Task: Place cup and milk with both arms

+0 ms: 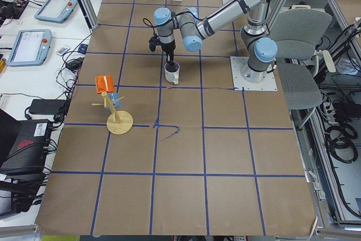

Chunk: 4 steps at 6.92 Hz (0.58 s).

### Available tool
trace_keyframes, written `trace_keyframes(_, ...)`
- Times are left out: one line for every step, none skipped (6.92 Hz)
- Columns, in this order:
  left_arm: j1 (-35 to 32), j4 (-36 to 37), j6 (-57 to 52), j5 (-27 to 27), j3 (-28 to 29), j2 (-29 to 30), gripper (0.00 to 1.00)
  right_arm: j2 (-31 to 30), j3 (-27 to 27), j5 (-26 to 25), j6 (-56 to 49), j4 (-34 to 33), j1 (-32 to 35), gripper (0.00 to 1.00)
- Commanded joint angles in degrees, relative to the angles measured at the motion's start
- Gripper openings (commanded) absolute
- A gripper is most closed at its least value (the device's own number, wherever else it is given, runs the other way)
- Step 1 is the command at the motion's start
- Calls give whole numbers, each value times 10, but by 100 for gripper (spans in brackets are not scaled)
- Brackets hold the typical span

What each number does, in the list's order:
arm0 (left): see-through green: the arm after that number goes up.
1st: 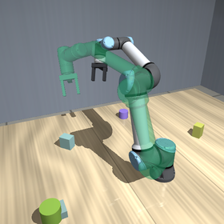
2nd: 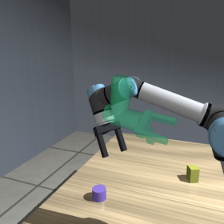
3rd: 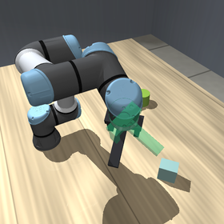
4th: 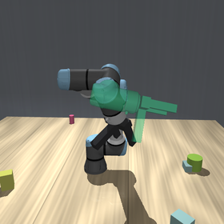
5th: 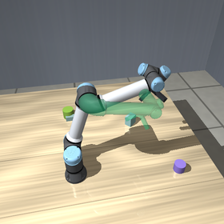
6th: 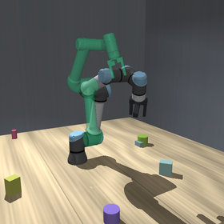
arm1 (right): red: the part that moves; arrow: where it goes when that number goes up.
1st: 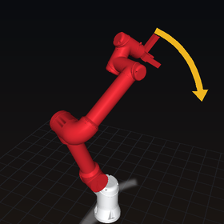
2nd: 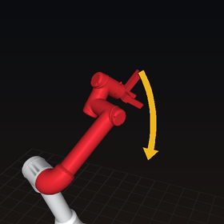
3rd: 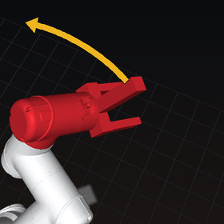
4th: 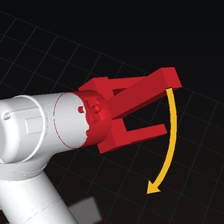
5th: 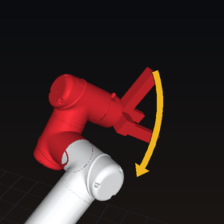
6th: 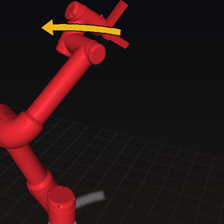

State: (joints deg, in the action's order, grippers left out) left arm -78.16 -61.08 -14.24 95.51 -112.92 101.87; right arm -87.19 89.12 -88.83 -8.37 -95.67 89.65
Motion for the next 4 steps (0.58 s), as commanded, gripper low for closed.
trace_keyframes(-36, 2, 11, -5, 14, 1, 0, 5, -1, -14, -59, -7, -26, 100)
trace_keyframes(-85, 2, 61, -8, 37, 7, 0, 12, 0, -10, -83, -9, -77, 100)
trace_keyframes(-148, -5, 131, -19, 85, 21, 0, 13, 11, -7, -75, -4, -99, 100)
trace_keyframes(-208, -6, 202, -36, 125, 48, 0, 11, 37, -8, -35, -11, -101, 100)
